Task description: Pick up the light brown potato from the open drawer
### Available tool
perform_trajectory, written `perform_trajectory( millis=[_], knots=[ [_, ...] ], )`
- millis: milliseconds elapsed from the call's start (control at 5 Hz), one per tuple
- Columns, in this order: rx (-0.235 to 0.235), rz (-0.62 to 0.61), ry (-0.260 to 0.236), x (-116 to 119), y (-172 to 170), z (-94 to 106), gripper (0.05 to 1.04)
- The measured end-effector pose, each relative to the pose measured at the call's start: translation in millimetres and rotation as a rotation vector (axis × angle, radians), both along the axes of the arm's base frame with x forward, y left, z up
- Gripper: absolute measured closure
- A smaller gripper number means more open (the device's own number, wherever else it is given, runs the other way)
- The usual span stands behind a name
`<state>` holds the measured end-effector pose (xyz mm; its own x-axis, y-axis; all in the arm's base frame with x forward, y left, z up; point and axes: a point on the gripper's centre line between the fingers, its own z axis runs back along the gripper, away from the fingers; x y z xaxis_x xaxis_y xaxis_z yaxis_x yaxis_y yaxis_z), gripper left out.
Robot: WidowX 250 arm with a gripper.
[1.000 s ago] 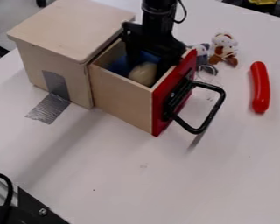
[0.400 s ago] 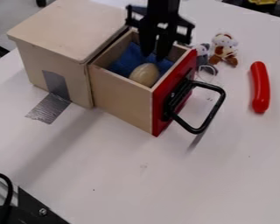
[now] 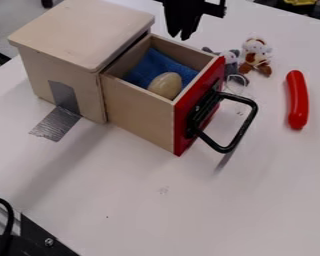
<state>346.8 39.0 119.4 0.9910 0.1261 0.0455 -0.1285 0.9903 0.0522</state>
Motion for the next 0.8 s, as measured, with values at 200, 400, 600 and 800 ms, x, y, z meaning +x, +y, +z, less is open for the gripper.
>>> perform_trajectory(
  millis=[200, 400, 600, 800],
  knots=[
    [0.015, -0.01, 0.029, -24, 1, -21.0, 0.439],
    [0.022, -0.025, 0.004, -45, 0, -34.7, 0.152],
    [0.002, -0.035, 0.0, -60, -3, -55.3, 0.085],
    [-0.022, -0.03, -0.025, -59, -8, -65.7, 0.086]
  ],
)
